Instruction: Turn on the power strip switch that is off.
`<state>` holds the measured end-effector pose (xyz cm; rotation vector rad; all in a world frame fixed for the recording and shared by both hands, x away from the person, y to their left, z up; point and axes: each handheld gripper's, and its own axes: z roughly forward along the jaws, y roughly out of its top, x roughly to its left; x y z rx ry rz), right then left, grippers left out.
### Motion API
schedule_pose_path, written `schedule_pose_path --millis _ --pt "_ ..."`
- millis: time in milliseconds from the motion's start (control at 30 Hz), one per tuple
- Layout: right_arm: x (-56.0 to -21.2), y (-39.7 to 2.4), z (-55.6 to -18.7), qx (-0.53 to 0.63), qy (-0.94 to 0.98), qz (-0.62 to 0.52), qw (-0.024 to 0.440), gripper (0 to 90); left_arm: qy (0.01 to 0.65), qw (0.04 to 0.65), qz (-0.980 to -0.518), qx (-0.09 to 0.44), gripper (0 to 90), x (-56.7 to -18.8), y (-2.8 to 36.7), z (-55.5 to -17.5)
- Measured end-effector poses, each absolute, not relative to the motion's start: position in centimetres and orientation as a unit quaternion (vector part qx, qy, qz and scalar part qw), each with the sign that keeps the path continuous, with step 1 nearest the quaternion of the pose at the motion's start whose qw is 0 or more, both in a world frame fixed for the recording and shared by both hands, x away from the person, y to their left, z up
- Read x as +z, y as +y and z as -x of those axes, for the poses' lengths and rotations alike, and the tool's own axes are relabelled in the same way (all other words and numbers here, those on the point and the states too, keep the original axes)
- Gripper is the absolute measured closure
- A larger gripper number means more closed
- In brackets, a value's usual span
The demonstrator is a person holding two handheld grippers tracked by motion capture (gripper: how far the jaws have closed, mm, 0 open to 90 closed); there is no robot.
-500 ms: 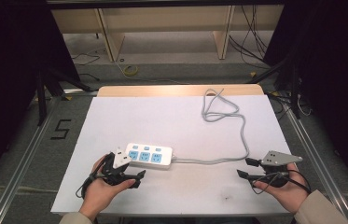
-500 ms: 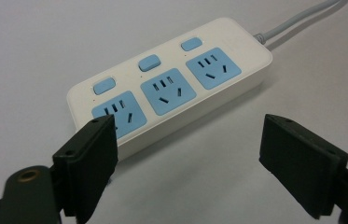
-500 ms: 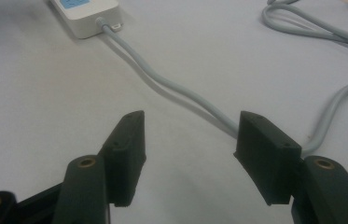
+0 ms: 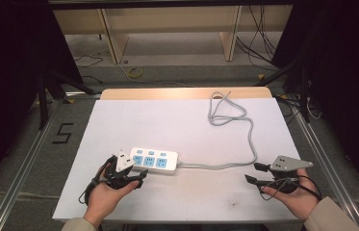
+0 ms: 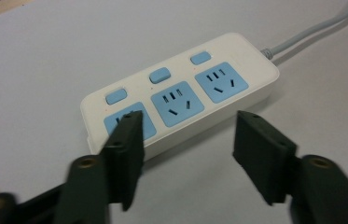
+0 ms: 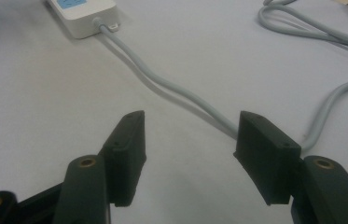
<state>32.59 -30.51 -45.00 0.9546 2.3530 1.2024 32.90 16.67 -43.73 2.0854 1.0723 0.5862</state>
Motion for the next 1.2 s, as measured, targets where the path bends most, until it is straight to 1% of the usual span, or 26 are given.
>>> schedule_pose_path --millis 133,167,200,433,800,1200 --pt "-45.0 -30.5 -32.6 0.421 0.826 -0.337 0.167 43.0 0.425 0.358 -0.798 0.232 80.0 -43.3 16.7 -33.1" --pt "-45.0 -30.5 -32.6 0.421 0.825 -0.337 0.167 43.0 0.427 0.359 -0.796 0.233 85.6 -43.2 16.6 -33.2" --pt "-45.0 -30.6 -32.5 0.42 0.826 -0.336 0.168 43.0 0.428 0.355 -0.798 0.233 89.4 -43.2 16.5 -33.3" --pt "-45.0 -30.6 -32.6 0.418 0.825 -0.339 0.171 42.8 0.429 0.329 -0.81 0.228 89.8 -43.3 15.5 -34.5" --pt "-45.1 -30.5 -32.7 0.419 0.824 -0.341 0.169 42.5 0.445 0.322 -0.806 0.222 89.8 -43.6 15.2 -37.0" --pt "-45.1 -30.5 -32.7 0.419 0.825 -0.34 0.169 42.5 0.441 0.319 -0.808 0.224 89.9 -43.9 14.2 -38.8"
